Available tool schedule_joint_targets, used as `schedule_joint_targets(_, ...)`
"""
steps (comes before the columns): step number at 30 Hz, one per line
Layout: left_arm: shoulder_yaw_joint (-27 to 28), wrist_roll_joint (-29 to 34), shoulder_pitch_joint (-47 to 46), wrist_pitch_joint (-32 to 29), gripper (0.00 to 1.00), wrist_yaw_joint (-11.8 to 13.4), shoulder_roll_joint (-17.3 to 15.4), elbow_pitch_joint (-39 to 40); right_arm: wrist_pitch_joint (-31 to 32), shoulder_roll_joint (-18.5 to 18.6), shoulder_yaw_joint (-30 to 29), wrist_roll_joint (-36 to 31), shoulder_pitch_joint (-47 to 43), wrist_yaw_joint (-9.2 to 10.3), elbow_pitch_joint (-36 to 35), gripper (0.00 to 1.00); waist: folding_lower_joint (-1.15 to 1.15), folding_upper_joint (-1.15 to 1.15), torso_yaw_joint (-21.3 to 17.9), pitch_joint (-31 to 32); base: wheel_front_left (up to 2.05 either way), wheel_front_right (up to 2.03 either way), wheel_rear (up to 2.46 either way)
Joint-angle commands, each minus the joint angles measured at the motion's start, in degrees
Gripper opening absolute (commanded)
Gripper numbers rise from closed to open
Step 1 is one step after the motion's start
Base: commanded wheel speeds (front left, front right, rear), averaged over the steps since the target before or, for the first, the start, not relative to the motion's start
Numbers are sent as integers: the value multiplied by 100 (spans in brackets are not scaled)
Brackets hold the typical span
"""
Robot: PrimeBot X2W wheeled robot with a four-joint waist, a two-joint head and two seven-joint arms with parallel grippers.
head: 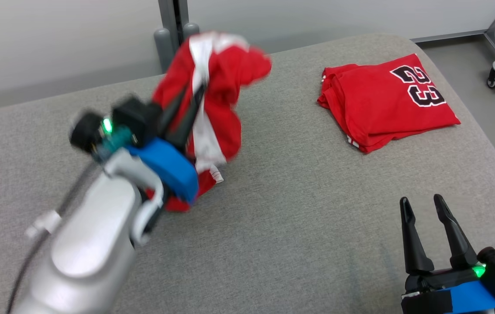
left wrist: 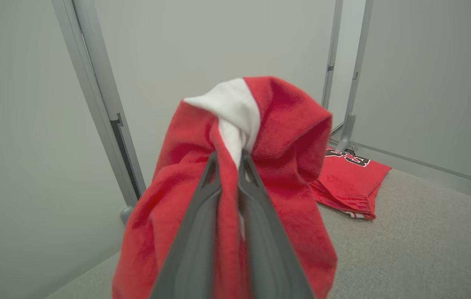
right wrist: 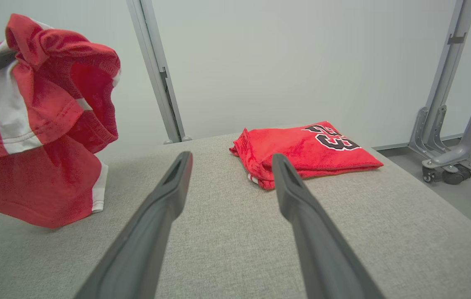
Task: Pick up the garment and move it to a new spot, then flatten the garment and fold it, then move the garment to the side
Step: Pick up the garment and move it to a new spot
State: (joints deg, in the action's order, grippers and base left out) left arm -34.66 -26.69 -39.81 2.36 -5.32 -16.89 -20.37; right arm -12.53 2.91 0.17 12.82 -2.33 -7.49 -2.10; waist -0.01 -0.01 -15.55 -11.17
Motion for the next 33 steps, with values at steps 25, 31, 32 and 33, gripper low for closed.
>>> schedule_joint_targets(25, 99, 29, 1932, 1275, 100, 681, 171, 112, -41, 1, 8, -51, -233, -2, 276, 100, 1, 1, 787, 458, 0, 0, 0)
schedule_joint_targets(31, 1136, 335, 2686, 1285, 100, 982, 75, 1099, -4, 2, -113, -51, -372, -2, 288, 100, 1, 1, 1072, 660, 0, 0, 0)
schedule_joint_targets(32, 1287, 398, 2802, 1285, 100, 995, 55, 1192, 0, 1, -128, -50, -402, -2, 287, 100, 1, 1, 1115, 685, 0, 0, 0)
schedule_joint_targets(33, 1421, 444, 2922, 1285, 100, 1002, 61, 1262, 0, 3, -164, -49, -432, -2, 288, 100, 1, 1, 1172, 723, 0, 0, 0)
